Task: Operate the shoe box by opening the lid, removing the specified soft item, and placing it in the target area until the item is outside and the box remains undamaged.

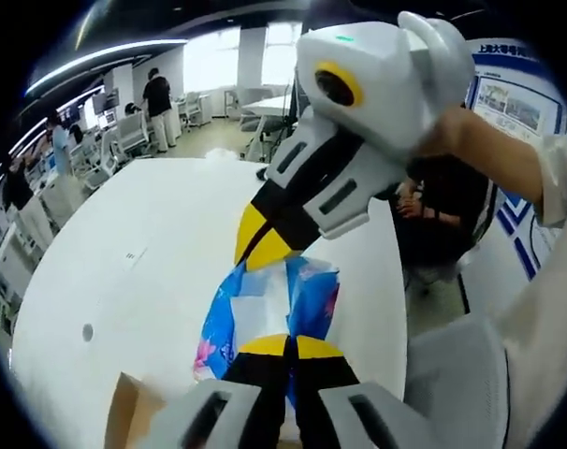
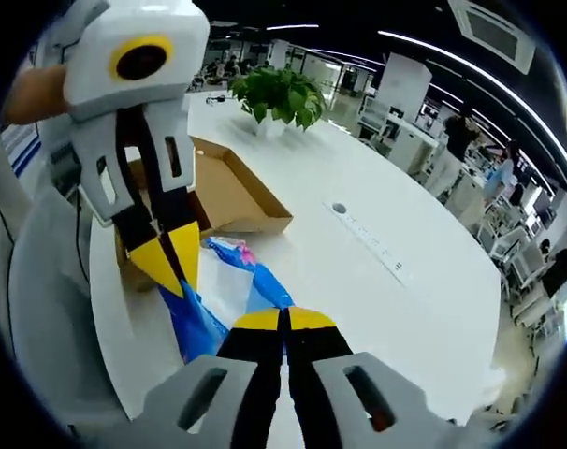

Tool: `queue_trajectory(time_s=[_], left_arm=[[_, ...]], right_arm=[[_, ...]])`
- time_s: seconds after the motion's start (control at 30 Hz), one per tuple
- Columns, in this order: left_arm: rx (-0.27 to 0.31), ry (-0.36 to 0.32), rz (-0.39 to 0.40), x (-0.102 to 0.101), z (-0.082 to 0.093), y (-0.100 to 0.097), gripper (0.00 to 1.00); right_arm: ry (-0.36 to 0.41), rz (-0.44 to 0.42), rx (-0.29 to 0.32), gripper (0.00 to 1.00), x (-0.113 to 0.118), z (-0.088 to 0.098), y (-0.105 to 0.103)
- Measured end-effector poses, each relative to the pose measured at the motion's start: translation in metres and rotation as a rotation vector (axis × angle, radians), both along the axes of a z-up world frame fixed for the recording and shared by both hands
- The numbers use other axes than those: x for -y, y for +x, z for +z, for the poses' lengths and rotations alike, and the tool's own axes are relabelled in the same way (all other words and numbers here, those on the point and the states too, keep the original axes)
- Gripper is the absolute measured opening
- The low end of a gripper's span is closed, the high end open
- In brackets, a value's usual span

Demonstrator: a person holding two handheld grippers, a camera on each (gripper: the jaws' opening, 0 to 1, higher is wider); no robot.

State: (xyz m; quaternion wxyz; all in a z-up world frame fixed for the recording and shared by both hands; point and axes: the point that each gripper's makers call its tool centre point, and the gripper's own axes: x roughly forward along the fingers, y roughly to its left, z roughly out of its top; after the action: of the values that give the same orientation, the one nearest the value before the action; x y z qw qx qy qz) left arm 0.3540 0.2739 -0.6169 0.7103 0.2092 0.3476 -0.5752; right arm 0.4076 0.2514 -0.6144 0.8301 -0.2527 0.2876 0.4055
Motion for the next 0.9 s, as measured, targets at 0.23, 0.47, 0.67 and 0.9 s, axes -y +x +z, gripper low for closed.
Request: queue_trajectory(time_s=[0.23,0.47,0.67,0.9], left_arm=[[-0.023,0.005,-0.045,0.031,-0.009,0.004,0.0],[-0.05,0.009,-0.076,0.055,-0.018,0.009,0.0],[-0.075,0.013,-0.106,0.076,-0.028,0.01,0.0],[-0.117,0.021,-0.127,0.097,-0.042,0.012,0.0]], right_arm=[[-0.008,-0.01,-0.016,0.0,0.029,-0.007,0.006],[-0.012,-0.018,-0.031,0.0,0.054,-0.016,0.012],[-0.019,-0.028,-0.038,0.0,0.071,-0.024,0.012],[-0.028,-0.044,-0.052,0.0,0.09,-0.035,0.014]])
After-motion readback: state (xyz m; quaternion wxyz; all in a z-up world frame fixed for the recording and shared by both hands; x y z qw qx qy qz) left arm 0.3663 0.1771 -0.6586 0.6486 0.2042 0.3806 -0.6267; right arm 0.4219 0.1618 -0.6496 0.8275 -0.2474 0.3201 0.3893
